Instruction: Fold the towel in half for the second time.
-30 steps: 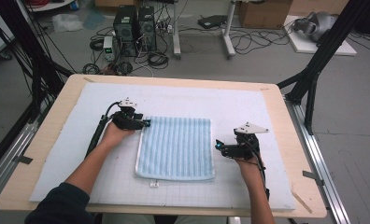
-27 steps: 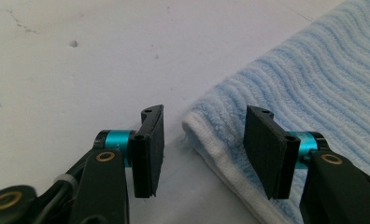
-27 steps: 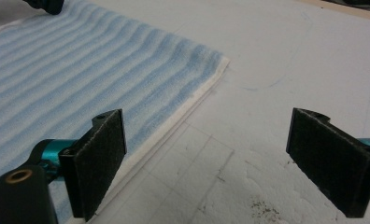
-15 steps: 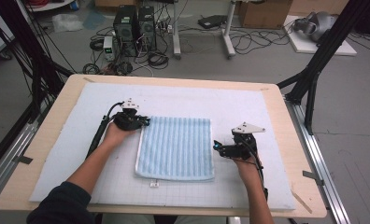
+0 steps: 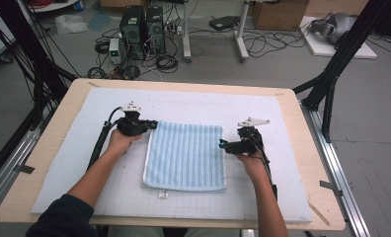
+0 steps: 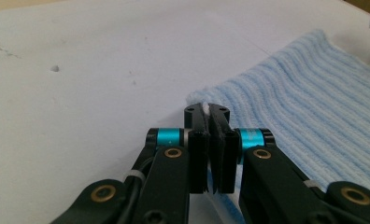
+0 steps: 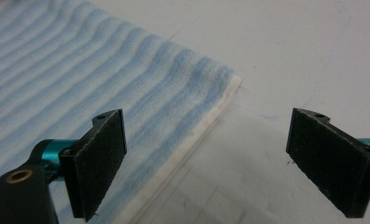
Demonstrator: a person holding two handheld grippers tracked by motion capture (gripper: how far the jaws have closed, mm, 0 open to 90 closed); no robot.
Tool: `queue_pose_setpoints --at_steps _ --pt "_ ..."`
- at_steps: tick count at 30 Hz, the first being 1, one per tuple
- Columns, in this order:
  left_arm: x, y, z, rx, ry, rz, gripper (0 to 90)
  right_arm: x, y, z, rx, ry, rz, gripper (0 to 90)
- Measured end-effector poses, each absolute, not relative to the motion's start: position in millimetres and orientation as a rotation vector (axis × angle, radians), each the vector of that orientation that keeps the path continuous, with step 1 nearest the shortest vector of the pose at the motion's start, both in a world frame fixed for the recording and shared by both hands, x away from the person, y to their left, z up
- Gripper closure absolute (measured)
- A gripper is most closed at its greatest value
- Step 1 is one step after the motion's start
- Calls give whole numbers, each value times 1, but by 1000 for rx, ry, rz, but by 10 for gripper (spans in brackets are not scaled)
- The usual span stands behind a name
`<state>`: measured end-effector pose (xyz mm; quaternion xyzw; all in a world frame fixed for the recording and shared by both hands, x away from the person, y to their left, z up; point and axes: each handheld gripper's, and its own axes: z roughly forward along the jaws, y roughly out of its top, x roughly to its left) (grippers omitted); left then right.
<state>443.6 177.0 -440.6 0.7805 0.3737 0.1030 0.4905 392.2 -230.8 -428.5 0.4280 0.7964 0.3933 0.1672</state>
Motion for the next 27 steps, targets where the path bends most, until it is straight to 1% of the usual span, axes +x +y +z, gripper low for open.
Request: queue_pose_setpoints --at_steps 2,9,12,14,16,19,20,21,23,25,27 --pt "443 178 -440 1899 905 244 861 404 -225 -429 1225 2293 1088 135" --pt "443 177 -440 1895 910 235 861 431 -219 -434 1260 2307 1089 267" --pt "443 179 -440 1888 913 222 861 440 -216 -437 1270 2327 1059 300" --pt "443 179 -439 1884 913 214 861 444 -213 -438 1258 2347 1035 392" --pt "443 180 -439 1885 915 212 861 446 -210 -438 1237 2359 1025 439" --pt "443 180 -440 1891 922 212 861 449 -203 -439 1213 2395 993 534" --pt "443 180 -440 1890 926 208 862 450 -201 -439 1216 2390 977 582" --pt "443 181 -441 1895 928 207 862 449 -201 -438 1223 2403 991 702" --pt "443 179 -442 1907 937 211 866 448 -195 -437 1179 2417 961 799" --pt "443 178 -443 1920 941 229 869 447 -193 -436 1154 2415 942 822" --pt "444 178 -441 1895 947 259 870 447 -193 -435 1178 2396 950 827"
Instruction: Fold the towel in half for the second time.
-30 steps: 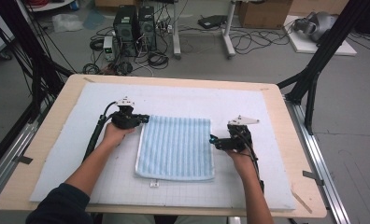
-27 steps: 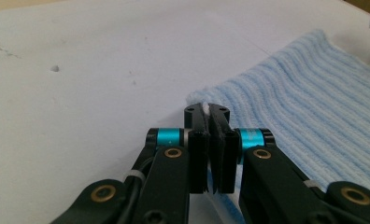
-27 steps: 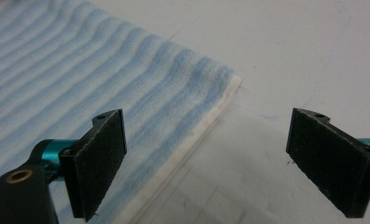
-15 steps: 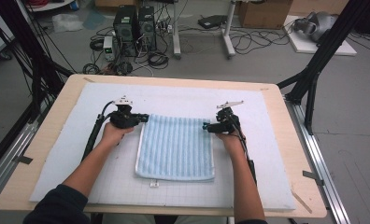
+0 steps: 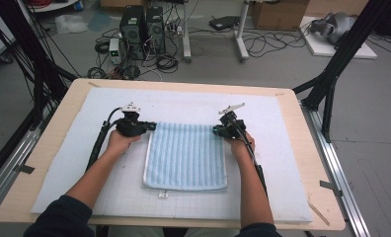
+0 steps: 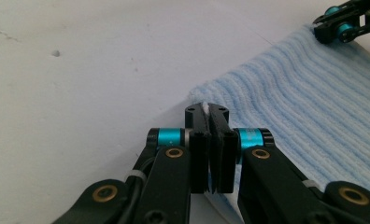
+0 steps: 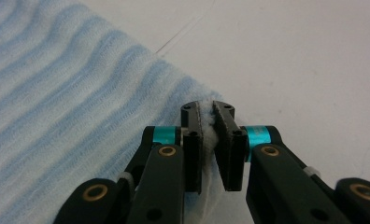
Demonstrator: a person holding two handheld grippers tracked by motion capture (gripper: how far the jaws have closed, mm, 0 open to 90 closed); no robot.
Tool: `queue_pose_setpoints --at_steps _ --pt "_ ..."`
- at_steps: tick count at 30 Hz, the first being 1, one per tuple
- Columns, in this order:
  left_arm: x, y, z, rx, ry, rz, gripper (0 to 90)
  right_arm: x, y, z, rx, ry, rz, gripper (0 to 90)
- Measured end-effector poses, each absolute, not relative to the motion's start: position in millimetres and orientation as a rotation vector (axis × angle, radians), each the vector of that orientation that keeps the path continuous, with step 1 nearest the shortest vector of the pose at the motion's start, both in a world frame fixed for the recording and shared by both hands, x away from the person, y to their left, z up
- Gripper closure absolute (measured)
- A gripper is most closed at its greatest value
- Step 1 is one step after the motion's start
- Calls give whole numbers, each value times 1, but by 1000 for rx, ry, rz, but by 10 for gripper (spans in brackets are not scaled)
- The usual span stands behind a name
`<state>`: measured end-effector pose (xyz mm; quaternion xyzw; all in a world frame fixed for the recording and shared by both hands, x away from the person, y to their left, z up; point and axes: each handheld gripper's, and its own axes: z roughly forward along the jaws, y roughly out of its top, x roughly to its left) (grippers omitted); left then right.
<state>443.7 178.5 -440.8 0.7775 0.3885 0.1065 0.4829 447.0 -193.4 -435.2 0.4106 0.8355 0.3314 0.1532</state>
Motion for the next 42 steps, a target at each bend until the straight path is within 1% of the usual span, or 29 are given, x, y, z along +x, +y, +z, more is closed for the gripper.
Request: queue_pose_setpoints --at_steps 2,5,6,8,12,17,20,28,36,42 --pt "445 178 -437 1846 949 299 871 448 -195 -434 1196 2357 967 828" --pt "445 175 -433 1830 926 388 872 450 -197 -429 1212 2266 1007 828" --pt "445 175 -432 1807 938 391 872 450 -197 -427 1212 2236 1024 828" --pt "445 178 -432 1779 955 366 872 449 -195 -424 1197 2206 1042 827" --pt "441 182 -426 1789 920 322 870 443 -195 -420 1162 2220 1049 827" --pt "428 179 -412 1804 866 349 869 431 -199 -413 1115 2202 1080 827" --pt "417 180 -408 1772 836 365 869 422 -201 -409 1097 2198 1095 827" --pt "383 185 -411 1774 786 372 870 387 -204 -402 1045 2188 1155 827" --pt "347 190 -418 1776 741 355 869 347 -207 -406 1006 2199 1176 827" --pt "325 190 -427 1787 729 343 868 324 -208 -413 1003 2200 1173 826"
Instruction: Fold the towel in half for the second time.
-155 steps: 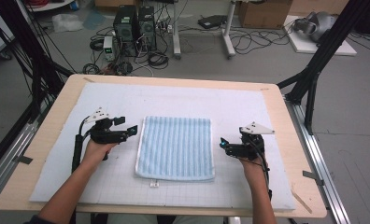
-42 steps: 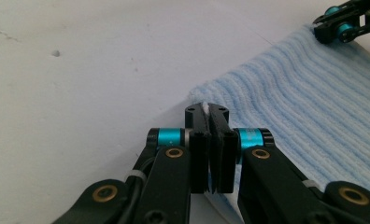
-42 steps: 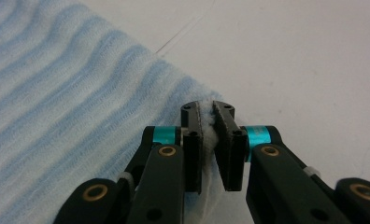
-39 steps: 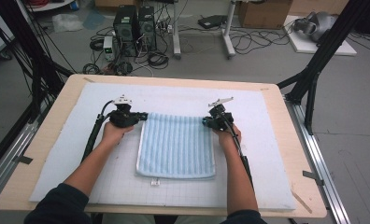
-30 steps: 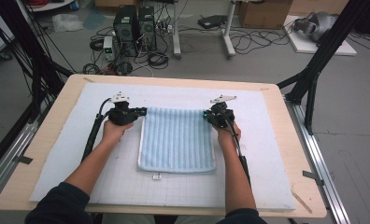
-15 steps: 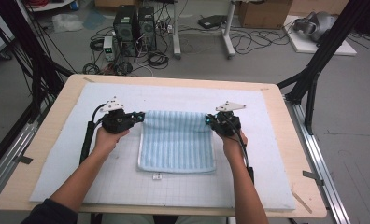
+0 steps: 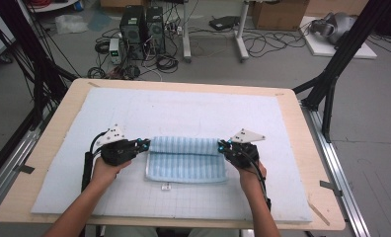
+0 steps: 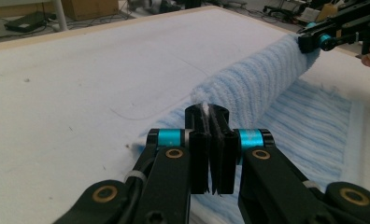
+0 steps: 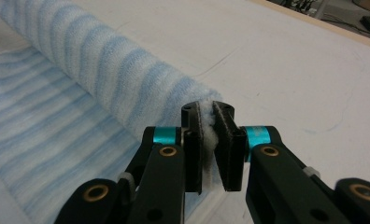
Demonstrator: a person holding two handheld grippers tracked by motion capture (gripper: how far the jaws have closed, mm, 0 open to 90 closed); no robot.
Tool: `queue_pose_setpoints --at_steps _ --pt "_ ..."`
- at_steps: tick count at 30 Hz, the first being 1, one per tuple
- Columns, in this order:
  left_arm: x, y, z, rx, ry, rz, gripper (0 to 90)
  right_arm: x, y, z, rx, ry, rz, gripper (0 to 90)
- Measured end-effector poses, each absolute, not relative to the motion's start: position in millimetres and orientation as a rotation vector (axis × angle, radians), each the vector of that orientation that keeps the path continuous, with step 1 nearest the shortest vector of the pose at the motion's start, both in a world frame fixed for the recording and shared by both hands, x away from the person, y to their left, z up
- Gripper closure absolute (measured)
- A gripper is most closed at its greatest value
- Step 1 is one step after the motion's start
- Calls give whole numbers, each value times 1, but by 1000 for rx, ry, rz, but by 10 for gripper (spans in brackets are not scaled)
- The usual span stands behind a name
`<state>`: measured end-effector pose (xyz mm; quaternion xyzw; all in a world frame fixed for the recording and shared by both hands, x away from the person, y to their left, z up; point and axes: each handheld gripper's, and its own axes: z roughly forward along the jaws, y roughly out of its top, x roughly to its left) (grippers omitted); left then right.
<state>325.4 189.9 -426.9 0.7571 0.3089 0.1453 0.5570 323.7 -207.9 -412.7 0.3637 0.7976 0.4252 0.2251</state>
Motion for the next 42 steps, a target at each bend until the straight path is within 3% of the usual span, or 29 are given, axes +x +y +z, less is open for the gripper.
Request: queue_pose_setpoints --at_steps 20,22,24,26,34,42 --pt "286 191 -441 1847 708 274 854 278 -211 -424 985 2238 1168 819" --pt "288 191 -440 1829 731 258 767 277 -212 -426 982 2263 1152 790" --pt "290 192 -438 1791 780 229 586 277 -215 -426 996 2258 1169 718" --pt "292 196 -434 1750 798 228 506 276 -221 -422 1029 2218 1237 659" --pt "301 195 -431 1722 816 247 521 277 -223 -410 1058 2107 1330 637" --pt "304 174 -445 1911 836 221 635 290 -190 -433 1017 2298 1124 631"
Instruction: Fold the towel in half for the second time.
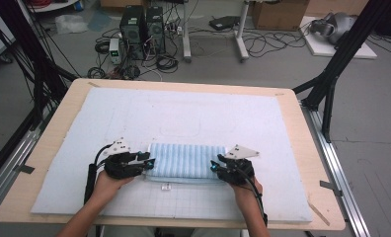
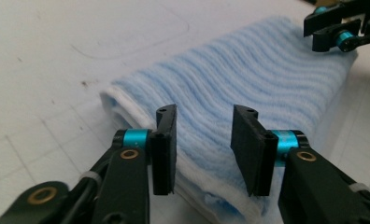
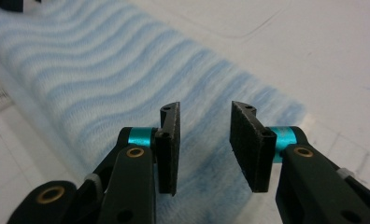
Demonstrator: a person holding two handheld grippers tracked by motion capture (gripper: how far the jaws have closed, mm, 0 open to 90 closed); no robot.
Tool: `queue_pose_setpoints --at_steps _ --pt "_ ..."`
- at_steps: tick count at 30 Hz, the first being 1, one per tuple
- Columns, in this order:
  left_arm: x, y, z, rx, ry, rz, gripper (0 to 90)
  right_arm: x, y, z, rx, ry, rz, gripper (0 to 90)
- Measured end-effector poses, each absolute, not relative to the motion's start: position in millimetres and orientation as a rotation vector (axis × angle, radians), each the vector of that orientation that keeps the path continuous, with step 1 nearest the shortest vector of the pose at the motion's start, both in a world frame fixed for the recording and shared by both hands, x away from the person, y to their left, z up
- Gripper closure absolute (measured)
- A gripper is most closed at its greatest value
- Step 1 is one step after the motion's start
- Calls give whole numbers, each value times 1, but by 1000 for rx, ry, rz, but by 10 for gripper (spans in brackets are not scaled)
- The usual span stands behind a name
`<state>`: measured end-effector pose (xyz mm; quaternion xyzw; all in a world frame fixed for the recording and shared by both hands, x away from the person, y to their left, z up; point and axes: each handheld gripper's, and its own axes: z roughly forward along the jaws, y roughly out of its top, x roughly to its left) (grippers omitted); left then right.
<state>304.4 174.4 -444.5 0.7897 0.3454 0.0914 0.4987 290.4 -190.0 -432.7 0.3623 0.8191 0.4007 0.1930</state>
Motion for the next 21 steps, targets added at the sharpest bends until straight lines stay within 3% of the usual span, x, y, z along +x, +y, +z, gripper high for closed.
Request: queue_pose_setpoints --at_steps 13,16,21 --pt "288 171 -449 2043 777 190 656 280 -192 -441 920 2416 1012 602" --pt "286 170 -444 2070 766 169 657 280 -195 -440 928 2429 1022 562" --pt "298 175 -432 1947 815 170 611 284 -202 -427 974 2333 1213 515"
